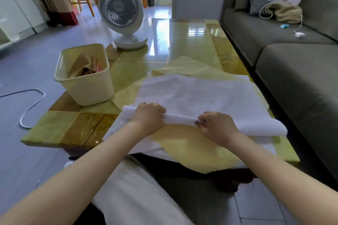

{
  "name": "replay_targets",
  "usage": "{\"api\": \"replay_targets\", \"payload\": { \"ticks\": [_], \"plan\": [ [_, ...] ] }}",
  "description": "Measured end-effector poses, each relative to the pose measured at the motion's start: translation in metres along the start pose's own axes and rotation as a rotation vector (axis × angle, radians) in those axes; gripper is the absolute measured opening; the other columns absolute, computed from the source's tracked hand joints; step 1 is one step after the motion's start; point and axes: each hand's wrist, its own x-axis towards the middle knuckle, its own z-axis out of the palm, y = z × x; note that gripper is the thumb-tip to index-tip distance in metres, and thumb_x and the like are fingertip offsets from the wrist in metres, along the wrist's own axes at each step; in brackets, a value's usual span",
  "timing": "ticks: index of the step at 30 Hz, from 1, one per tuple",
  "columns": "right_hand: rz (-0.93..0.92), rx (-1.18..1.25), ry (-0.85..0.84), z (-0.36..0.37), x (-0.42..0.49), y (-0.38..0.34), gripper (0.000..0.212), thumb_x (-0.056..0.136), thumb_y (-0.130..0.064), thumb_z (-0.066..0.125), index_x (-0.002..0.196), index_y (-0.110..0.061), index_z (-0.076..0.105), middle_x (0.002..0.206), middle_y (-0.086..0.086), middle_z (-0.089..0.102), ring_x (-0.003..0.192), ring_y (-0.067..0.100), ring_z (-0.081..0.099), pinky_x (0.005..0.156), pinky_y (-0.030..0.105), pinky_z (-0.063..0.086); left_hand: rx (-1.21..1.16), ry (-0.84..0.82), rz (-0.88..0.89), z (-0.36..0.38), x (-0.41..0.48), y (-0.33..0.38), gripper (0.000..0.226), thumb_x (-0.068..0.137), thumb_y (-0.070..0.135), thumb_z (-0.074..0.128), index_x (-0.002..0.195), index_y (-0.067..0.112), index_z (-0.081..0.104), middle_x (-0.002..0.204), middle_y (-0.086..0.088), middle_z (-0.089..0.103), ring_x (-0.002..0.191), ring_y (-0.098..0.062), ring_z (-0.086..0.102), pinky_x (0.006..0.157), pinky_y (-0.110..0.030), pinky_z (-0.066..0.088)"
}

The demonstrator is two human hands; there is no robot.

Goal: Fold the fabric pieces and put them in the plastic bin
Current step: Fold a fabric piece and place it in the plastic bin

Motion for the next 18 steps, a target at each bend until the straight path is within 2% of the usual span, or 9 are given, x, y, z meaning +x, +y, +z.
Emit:
{"api": "replay_targets", "payload": {
  "ticks": [2,4,7,9,11,12,13,15,18],
  "plan": [
    [-0.029,0.005,-0.069,0.004,-0.011,-0.008,0.039,0.095,-0.033,0.044,0.059,-0.021,0.036,0.072,-0.004,0.043,0.073,0.02,0.047,0.059,0.028,0.03,0.023,-0.068,0.0,0.001,-0.015,-0.003,0.015,0.084,0.011,0.045,0.073,0.02,0.048,0.096,-0.007,0.064,0.094,-0.029,0.057,0.071,-0.028,0.026],
    [-0.051,0.039,-0.148,0.009,-0.021,-0.014,0.038,0.095,-0.035,0.043,0.059,-0.023,0.04,0.067,-0.004,0.041,0.074,0.02,0.047,0.059,0.029,0.032,0.029,-0.141,-0.002,0.005,-0.03,-0.005,0.014,0.083,0.013,0.046,0.071,0.021,0.047,0.095,-0.008,0.064,0.092,-0.03,0.058,0.068,-0.028,0.028],
    [-0.068,0.108,-0.249,0.008,-0.03,-0.018,0.033,0.092,-0.053,0.044,0.089,-0.026,0.064,0.084,-0.009,0.057,0.085,0.016,0.058,0.067,0.028,0.041,-0.027,-0.264,-0.008,0.008,-0.044,-0.011,0.019,0.085,0.026,0.045,0.07,0.017,0.05,0.084,-0.002,0.06,0.084,-0.026,0.056,0.064,-0.029,0.033],
    [-0.062,0.16,-0.296,0.001,-0.03,-0.018,0.043,0.088,-0.064,0.04,0.103,-0.032,0.064,0.095,-0.015,0.061,0.09,0.01,0.059,0.075,0.029,0.046,-0.089,-0.355,-0.023,0.006,-0.049,-0.013,0.035,0.091,0.045,0.038,0.078,0.019,0.057,0.083,0.002,0.059,0.08,-0.021,0.054,0.064,-0.031,0.036],
    [-0.042,0.177,-0.262,-0.005,-0.025,-0.013,0.045,0.09,-0.062,0.038,0.115,-0.031,0.058,0.109,-0.014,0.06,0.093,0.01,0.06,0.078,0.03,0.047,-0.139,-0.385,-0.033,0.001,-0.048,-0.015,0.052,0.094,0.058,0.027,0.08,0.018,0.057,0.081,0.002,0.058,0.077,-0.019,0.053,0.067,-0.033,0.038],
    [-0.024,0.183,-0.22,-0.007,-0.021,-0.009,0.043,0.092,-0.056,0.039,0.123,-0.029,0.053,0.118,-0.011,0.057,0.096,0.013,0.061,0.079,0.031,0.046,-0.177,-0.361,-0.038,0.0,-0.045,-0.016,0.053,0.095,0.057,0.025,0.079,0.017,0.056,0.082,0.001,0.057,0.077,-0.02,0.054,0.069,-0.034,0.039],
    [-0.003,0.185,-0.184,-0.008,-0.016,-0.004,0.042,0.095,-0.049,0.042,0.13,-0.026,0.048,0.127,-0.007,0.052,0.099,0.016,0.061,0.081,0.032,0.046,-0.216,-0.314,-0.048,-0.002,-0.041,-0.018,0.049,0.096,0.054,0.026,0.084,0.017,0.056,0.087,-0.001,0.056,0.08,-0.022,0.056,0.072,-0.035,0.042],
    [0.056,0.174,-0.152,-0.011,-0.002,0.011,0.044,0.097,-0.035,0.046,0.138,-0.021,0.04,0.139,0.0,0.042,0.106,0.024,0.06,0.086,0.036,0.045,-0.237,-0.193,-0.07,-0.001,-0.029,-0.021,0.034,0.098,0.042,0.035,0.109,0.018,0.057,0.11,-0.003,0.053,0.097,-0.024,0.056,0.084,-0.037,0.046],
    [0.147,0.138,-0.161,-0.01,0.02,0.033,0.046,0.098,-0.025,0.046,0.142,-0.016,0.036,0.145,0.004,0.034,0.116,0.03,0.054,0.091,0.038,0.043,-0.2,-0.14,-0.08,0.009,-0.008,-0.026,0.038,0.097,0.028,0.045,0.134,0.018,0.044,0.134,-0.004,0.043,0.116,-0.026,0.049,0.095,-0.036,0.042]
  ]
}}
